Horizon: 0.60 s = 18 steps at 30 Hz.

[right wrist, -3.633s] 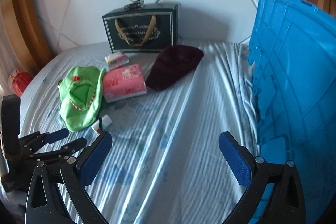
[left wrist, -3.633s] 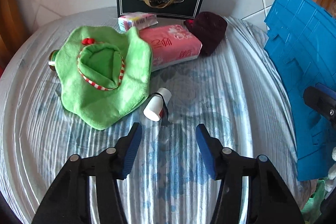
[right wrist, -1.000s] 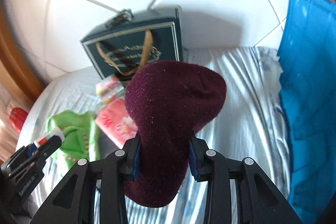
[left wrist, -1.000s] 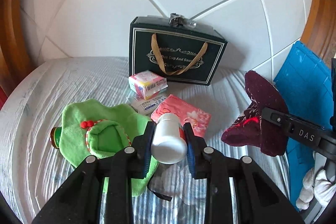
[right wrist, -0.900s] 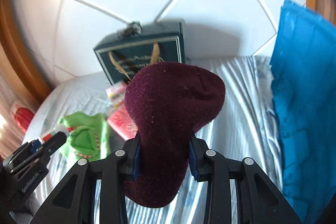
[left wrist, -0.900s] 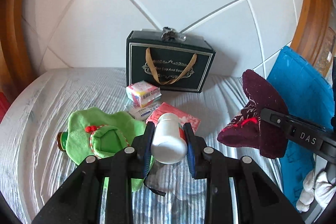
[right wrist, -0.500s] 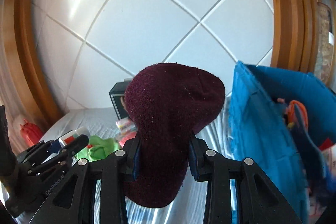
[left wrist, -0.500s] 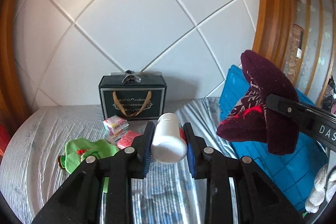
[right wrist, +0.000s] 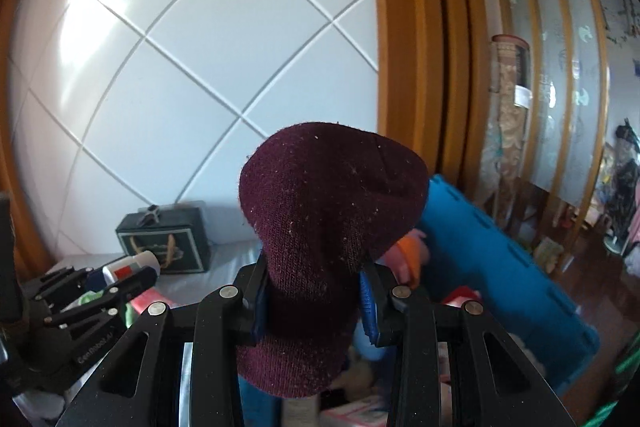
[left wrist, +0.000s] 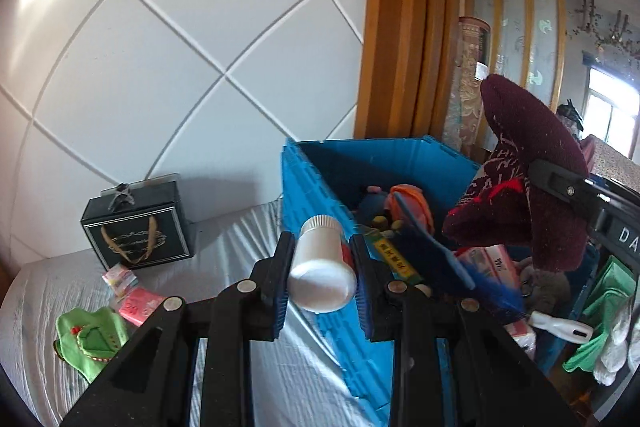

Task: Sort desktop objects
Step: 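Carry the bottle with the left tool while the right tool carries the maroon hat to the crate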

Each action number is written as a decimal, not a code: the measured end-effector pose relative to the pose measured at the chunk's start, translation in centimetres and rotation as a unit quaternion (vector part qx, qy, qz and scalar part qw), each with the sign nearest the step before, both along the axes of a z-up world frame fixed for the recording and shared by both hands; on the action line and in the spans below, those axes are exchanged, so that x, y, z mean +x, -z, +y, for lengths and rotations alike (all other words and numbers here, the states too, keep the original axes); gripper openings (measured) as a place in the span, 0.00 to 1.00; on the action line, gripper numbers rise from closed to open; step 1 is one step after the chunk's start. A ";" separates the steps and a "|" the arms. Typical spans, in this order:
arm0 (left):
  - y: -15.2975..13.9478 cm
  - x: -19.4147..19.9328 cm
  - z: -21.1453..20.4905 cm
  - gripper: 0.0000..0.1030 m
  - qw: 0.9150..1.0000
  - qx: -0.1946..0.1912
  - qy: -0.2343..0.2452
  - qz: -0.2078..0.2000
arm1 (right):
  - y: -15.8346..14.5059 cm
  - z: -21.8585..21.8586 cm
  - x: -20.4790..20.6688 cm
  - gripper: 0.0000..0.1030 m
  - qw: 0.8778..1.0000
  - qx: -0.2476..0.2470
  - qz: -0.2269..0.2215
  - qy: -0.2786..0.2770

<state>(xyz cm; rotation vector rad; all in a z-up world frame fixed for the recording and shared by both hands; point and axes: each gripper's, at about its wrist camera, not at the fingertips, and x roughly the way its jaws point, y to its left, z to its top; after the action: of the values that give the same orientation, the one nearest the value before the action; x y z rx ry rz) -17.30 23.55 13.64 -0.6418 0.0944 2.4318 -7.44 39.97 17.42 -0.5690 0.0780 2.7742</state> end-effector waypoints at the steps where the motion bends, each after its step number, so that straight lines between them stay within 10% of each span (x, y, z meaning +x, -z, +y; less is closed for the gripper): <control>1: -0.2 0.4 1.5 0.26 1.000 -0.003 0.007 -0.003 | 0.1 1.3 0.5 0.34 1.000 0.004 -0.006 0.010; 18: 3.2 1.6 17.7 0.27 0.987 -0.111 0.051 -0.101 | 9.6 14.8 1.7 0.41 0.983 0.041 -0.177 0.035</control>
<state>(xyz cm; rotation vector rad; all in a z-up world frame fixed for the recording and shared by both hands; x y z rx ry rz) -15.72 41.25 10.42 -0.9553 0.3097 2.2616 -5.71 54.82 7.82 -1.0036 -0.0923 2.5514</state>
